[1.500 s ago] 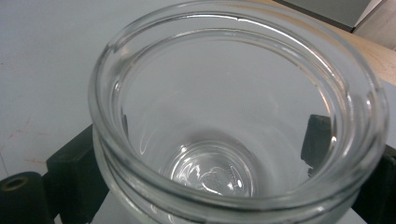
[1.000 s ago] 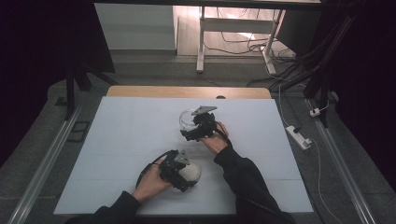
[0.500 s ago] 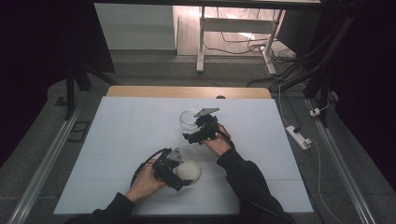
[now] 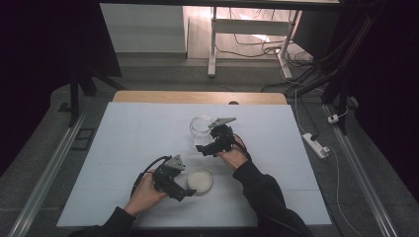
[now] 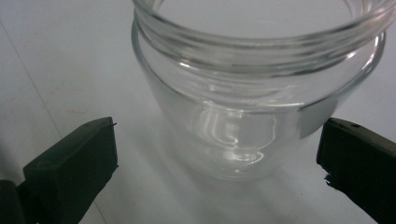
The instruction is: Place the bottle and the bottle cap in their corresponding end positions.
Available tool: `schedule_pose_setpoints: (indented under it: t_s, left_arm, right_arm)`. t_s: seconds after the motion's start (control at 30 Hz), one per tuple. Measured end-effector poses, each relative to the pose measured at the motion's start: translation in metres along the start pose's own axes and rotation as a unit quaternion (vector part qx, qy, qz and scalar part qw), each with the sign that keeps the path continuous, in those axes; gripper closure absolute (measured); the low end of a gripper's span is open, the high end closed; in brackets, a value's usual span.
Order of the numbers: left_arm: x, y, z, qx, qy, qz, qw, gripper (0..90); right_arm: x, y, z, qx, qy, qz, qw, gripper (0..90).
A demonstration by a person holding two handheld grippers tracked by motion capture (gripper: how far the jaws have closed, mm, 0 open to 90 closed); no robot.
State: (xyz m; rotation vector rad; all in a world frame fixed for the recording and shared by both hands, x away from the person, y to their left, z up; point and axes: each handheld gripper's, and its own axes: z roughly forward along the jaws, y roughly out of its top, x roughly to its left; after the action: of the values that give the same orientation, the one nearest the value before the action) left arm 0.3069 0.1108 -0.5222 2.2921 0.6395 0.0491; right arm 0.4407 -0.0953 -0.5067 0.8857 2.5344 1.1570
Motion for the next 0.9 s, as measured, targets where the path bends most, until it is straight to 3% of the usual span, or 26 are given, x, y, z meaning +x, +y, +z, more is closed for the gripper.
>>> schedule_pose_setpoints:
  t_s: [0.4, 0.9]
  left_arm:
    - [0.0, -0.007, -0.013, -0.004, 0.006, -0.008, 0.9999, 0.0]
    - [-0.002, -0.023, -0.034, -0.013, 0.019, -0.022, 0.9995, 0.0]
  right_arm:
    - [0.003, -0.007, -0.012, 0.001, 0.009, 0.011, 0.9999, 0.0]
    - [0.013, -0.018, -0.032, -0.002, 0.011, 0.004, 0.9999, 0.0]
